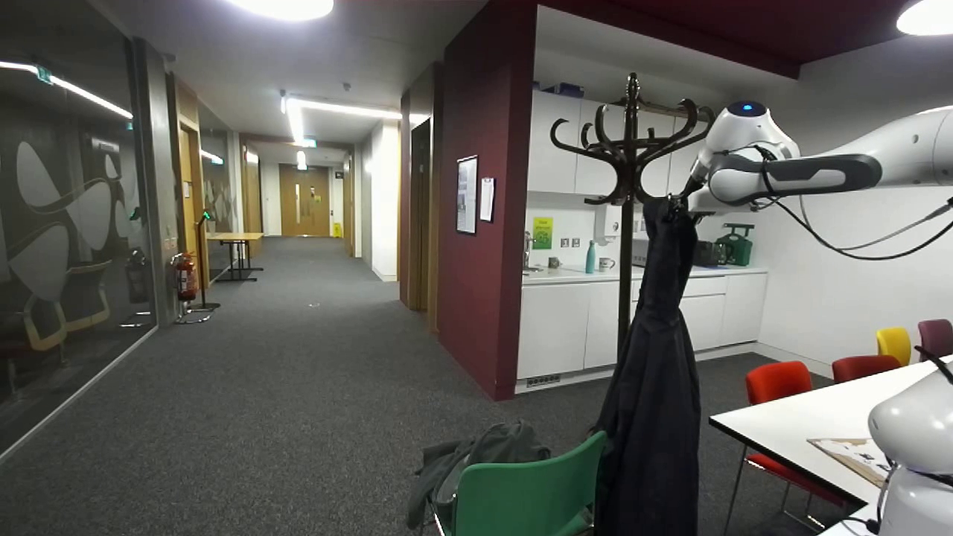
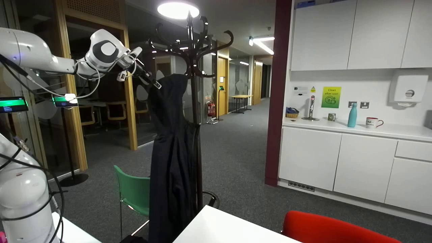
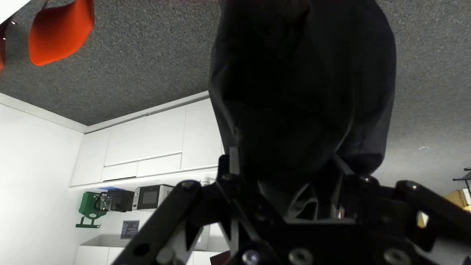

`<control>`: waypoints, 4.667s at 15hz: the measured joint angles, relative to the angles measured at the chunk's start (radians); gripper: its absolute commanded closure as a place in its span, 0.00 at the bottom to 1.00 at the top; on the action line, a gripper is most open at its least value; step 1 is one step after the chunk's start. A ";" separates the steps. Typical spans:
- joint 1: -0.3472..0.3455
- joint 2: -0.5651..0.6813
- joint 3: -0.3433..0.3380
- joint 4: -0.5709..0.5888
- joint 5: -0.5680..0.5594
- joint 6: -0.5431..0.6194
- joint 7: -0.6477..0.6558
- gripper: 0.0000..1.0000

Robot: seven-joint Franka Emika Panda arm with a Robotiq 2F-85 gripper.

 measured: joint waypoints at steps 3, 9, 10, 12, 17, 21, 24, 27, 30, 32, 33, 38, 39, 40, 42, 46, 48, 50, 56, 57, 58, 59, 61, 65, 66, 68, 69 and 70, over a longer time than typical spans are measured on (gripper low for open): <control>0.000 0.001 0.000 0.000 0.000 0.000 -0.013 0.93; 0.001 0.000 0.004 0.011 -0.002 0.000 -0.020 1.00; 0.001 0.000 0.007 0.015 -0.003 0.000 -0.021 1.00; 0.002 -0.001 0.016 0.031 -0.007 0.000 -0.021 1.00; 0.003 -0.002 0.061 0.084 -0.022 -0.001 -0.021 1.00; 0.004 -0.001 0.100 0.115 -0.038 -0.001 -0.021 1.00; 0.005 -0.001 0.129 0.141 -0.058 -0.002 -0.021 1.00; 0.009 -0.001 0.156 0.171 -0.079 -0.003 -0.021 1.00; 0.014 -0.001 0.179 0.192 -0.099 -0.003 -0.021 1.00; 0.015 0.001 0.195 0.198 -0.105 -0.003 -0.021 1.00; 0.016 0.003 0.203 0.200 -0.106 -0.003 -0.021 1.00; 0.025 0.024 0.240 0.202 -0.106 -0.004 -0.020 1.00; 0.029 0.031 0.247 0.202 -0.106 -0.004 -0.020 1.00; 0.033 0.039 0.253 0.202 -0.106 -0.004 -0.019 1.00; 0.045 0.056 0.261 0.202 -0.106 -0.005 -0.018 1.00; 0.071 0.090 0.264 0.202 -0.106 -0.006 -0.018 1.00; 0.080 0.107 0.264 0.203 -0.106 -0.006 -0.018 1.00; 0.085 0.123 0.264 0.204 -0.106 -0.006 -0.019 1.00; 0.109 0.183 0.257 0.217 -0.106 -0.006 -0.020 1.00; 0.117 0.194 0.252 0.218 -0.104 -0.006 -0.021 1.00; 0.127 0.206 0.246 0.221 -0.099 -0.006 -0.021 1.00; 0.137 0.218 0.239 0.223 -0.093 -0.006 -0.023 1.00; 0.161 0.243 0.222 0.232 -0.076 -0.006 -0.035 1.00; 0.208 0.285 0.195 0.256 -0.029 -0.006 -0.085 1.00; 0.218 0.293 0.190 0.261 -0.013 -0.006 -0.101 1.00; 0.240 0.306 0.183 0.272 0.017 -0.011 -0.134 1.00; 0.251 0.310 0.179 0.276 0.035 -0.016 -0.151 0.98; 0.260 0.312 0.175 0.280 0.056 -0.026 -0.167 0.98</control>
